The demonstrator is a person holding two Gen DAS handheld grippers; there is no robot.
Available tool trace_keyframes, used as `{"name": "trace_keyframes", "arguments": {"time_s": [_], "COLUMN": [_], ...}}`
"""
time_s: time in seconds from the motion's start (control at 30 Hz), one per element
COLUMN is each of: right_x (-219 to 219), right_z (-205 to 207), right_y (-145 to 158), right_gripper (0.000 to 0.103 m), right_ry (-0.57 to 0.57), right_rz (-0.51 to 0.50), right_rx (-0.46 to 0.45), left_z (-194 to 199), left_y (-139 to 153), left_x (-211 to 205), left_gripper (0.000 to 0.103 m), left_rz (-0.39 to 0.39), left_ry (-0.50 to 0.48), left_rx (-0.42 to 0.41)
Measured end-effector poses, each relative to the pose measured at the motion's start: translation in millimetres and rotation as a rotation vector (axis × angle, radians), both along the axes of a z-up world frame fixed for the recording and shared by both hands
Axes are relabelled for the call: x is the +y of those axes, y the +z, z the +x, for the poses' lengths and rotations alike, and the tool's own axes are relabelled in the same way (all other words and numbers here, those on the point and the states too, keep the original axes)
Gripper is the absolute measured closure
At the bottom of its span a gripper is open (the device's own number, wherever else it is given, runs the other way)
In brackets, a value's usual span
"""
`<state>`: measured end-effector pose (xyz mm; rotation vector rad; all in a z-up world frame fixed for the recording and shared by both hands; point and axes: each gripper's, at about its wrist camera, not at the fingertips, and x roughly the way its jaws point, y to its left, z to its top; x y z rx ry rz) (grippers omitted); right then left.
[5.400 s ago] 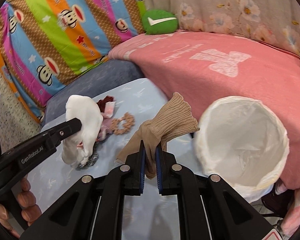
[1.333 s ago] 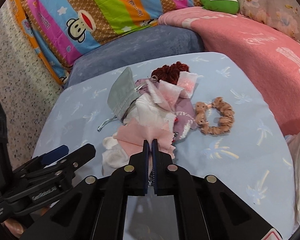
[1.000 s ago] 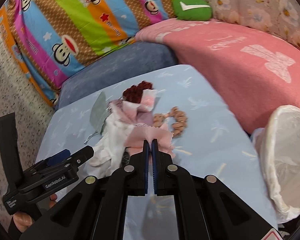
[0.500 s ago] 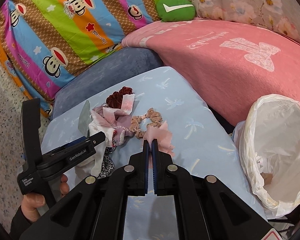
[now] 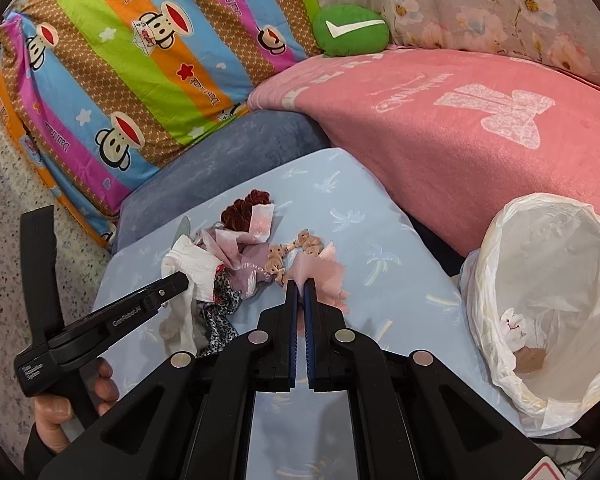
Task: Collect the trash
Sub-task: 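Carry both cloths over the bin and open both grippers to drop them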
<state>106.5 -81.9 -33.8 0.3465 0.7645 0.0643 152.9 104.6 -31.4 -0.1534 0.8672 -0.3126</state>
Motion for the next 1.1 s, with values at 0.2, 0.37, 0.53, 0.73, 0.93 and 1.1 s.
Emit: {"name": "trace_keyframes", "arguments": {"time_s": [0.2, 0.37, 0.53, 0.73, 0.93, 1.1], "right_x": [-16.9, -39.8, -74.9, -120.2, -162.8, -190.4], "right_z": [-17.0, -31.7, -52.3, -76.3, -98.1, -108.4], "right_y": [21.0, 35.1, 45.3, 48.9, 44.5, 36.5], "right_gripper": [0.098, 0.098, 0.098, 0.098, 0.098, 0.098], "right_ry": [-0.026, -0.061, -0.120, -0.205, -0.287, -0.339], "right_rz": [0.008, 0.012, 0.014, 0.020, 0.032, 0.046], "right_rx": [-0.052, -0.082, -0.110, -0.123, -0.124, -0.113], "left_z": [-16.5, -31.8, -45.3, -59.2, -69.8, -74.1], "left_y": [27.7, 43.7, 53.2, 58.0, 54.1, 51.2], "left_x": [-29.1, -65.2, -105.5, -158.0, -200.5, -224.5], "left_gripper": [0.091, 0.091, 0.091, 0.091, 0.091, 0.089], "left_rz": [-0.013, -0.018, -0.032, -0.036, -0.044, -0.045], "left_ry": [-0.059, -0.132, -0.215, -0.326, -0.427, -0.475], "left_rx": [-0.052, -0.086, -0.101, -0.104, -0.076, -0.059]}}
